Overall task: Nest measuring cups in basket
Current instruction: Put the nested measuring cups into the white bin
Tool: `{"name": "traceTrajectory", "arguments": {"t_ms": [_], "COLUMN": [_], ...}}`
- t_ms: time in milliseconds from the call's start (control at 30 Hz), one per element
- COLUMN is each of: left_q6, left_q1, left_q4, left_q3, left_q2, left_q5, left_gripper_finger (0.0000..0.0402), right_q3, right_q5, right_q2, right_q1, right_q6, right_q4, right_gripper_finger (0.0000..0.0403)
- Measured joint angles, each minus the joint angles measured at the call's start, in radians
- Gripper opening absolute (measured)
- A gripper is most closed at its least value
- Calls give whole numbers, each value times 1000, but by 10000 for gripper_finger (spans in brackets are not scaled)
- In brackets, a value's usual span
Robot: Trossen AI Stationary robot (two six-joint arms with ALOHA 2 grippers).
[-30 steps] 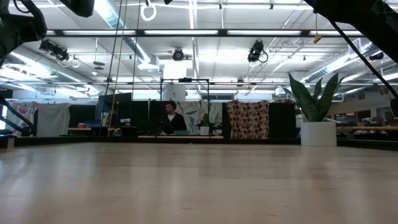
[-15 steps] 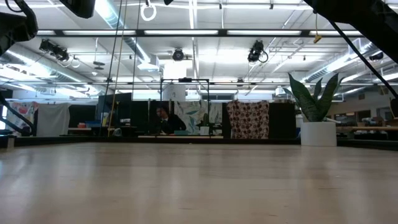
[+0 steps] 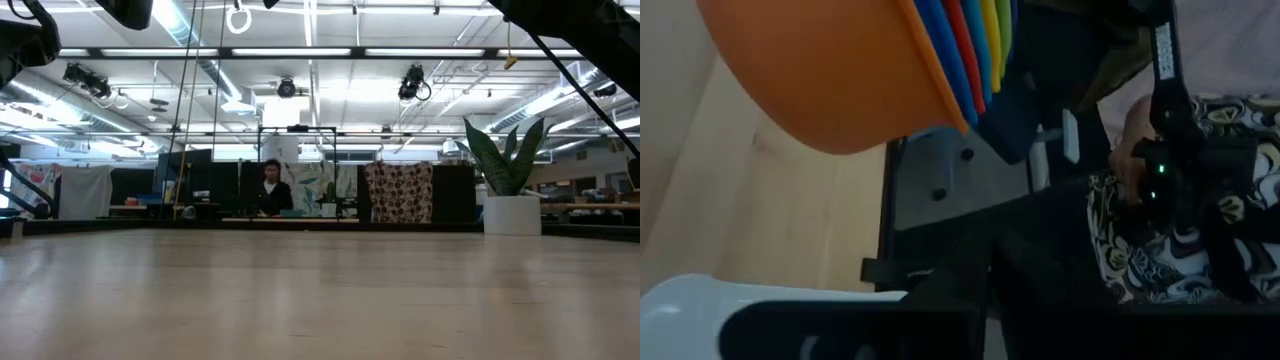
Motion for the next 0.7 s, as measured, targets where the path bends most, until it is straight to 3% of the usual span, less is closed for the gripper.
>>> {"name": "traceTrajectory", "arguments": {"t_ms": [167, 333, 700], "left_q6": [-94, -282, -289], "left_q1": [23, 57, 113], "left_q4": [-48, -151, -151], "left_q3": [0, 0, 0], "left_q2": [0, 2, 2], "left_q5": [-8, 100, 98], "left_gripper_finger": [52, 100, 198], "right_q3": [0, 0, 0], "right_q5": [0, 0, 0], "right_q2": [0, 0, 0], "right_q1": [0, 0, 0], "right_q6": [-7, -7, -7], "right_q4": [0, 0, 0], "right_gripper_finger": [77, 77, 77]}}
